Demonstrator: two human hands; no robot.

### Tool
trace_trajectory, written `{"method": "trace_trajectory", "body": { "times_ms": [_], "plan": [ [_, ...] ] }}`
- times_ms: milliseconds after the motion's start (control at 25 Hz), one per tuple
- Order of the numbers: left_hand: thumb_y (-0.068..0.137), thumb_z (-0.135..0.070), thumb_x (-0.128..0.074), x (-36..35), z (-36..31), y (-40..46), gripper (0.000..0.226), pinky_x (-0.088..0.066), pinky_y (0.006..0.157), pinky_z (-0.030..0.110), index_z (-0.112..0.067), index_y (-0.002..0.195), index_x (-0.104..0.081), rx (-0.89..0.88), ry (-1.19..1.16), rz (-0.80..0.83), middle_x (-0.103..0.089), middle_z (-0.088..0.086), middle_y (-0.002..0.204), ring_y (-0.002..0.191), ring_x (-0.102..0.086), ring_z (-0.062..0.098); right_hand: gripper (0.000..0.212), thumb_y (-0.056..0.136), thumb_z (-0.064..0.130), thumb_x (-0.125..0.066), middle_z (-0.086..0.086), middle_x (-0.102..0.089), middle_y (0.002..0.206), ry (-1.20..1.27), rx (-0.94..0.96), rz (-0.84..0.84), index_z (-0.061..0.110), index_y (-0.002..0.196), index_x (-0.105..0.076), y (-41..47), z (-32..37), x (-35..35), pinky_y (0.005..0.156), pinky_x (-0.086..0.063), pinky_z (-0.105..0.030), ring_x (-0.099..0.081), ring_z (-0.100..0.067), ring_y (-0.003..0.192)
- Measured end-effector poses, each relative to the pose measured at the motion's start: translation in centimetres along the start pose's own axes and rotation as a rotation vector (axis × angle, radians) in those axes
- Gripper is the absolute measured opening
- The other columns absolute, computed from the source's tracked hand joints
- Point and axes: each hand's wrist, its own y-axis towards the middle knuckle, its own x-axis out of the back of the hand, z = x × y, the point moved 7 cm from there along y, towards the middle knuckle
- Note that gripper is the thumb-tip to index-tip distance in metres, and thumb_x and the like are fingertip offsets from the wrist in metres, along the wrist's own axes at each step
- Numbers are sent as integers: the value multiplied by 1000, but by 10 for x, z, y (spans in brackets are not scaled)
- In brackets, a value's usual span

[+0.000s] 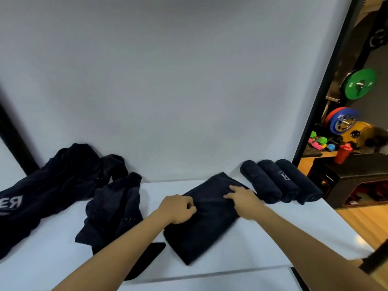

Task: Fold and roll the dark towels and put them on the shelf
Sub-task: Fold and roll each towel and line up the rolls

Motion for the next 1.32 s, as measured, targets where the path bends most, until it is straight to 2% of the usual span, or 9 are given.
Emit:
{"method": "trace_trajectory", "body": {
  "times_ms": [160,240,360,480,640,840,1000,1160,1320],
  "plan": [
    [90,-38,-52,-6,-11,-18,28,-38,95,29,-33,116,-60,-127,-99,-99,-55,-8,117,109,-48,15,22,96,30,-47,3,-53,115,-9,-66,-327,24,113,-58,-15,14,10,92,-36,-33,-49,-20,110],
    [90,-39,-51,-15,-14,-27,36,-36,100,31,-35,126,-57,-146,-109,-112,-51,-7,126,115,-44,15,23,96,39,-44,9,-55,103,127,33,-323,24,103,-60,-30,26,0,91,-36,-32,-51,-16,102],
    [92,-46,-49,-17,-27,-38,33,-39,96,31,-35,123,-57,-129,-61,-93,-55,-6,113,107,-49,17,38,102,38,-32,12,-49,135,203,86,-107,24,128,-57,-40,18,-13,107,-27,-37,-42,-15,130],
    [93,-47,-52,-17,-44,-57,32,-44,92,31,-31,118,-60,-100,-151,-49,-59,-8,101,101,-54,16,48,104,34,-27,7,-21,161,127,120,-13,23,151,-32,-62,11,-24,116,-13,-42,-16,-16,148],
    [88,-60,-52,-38,-62,-89,55,-32,110,36,-38,138,-47,-132,-117,-114,-44,-7,137,127,-38,15,55,93,28,-45,5,-29,156,257,219,-181,25,147,-37,-121,19,-22,114,-20,-30,-27,-13,141],
    [65,-78,-64,-61,-78,-120,105,-14,121,44,-41,152,-19,-53,-40,21,-11,-2,163,149,-7,23,94,80,11,-58,-1,4,164,-2,362,-101,23,156,-3,-170,38,-60,119,-18,-35,-3,-22,150],
    [60,-84,-62,-69,-94,-138,118,-4,123,47,-34,155,-14,49,63,-5,-6,3,165,151,-2,27,61,78,0,-67,-2,-56,140,89,346,-310,20,134,-56,-176,40,-56,98,-45,-31,-55,-22,126],
    [68,-87,-44,-62,-116,-147,90,-29,108,43,-27,136,-49,166,152,-206,-46,1,139,129,-39,26,31,94,9,-43,3,-58,104,401,227,-282,23,116,-60,-182,39,-21,89,-38,-28,-49,-20,98],
    [89,-47,-45,-31,-124,-151,35,-34,87,35,-22,106,-62,132,123,-424,-63,-3,102,99,-55,22,17,98,14,-37,1,-57,91,450,138,-171,20,107,-49,-175,32,-16,91,-35,-33,-49,-22,86]
  ]
}}
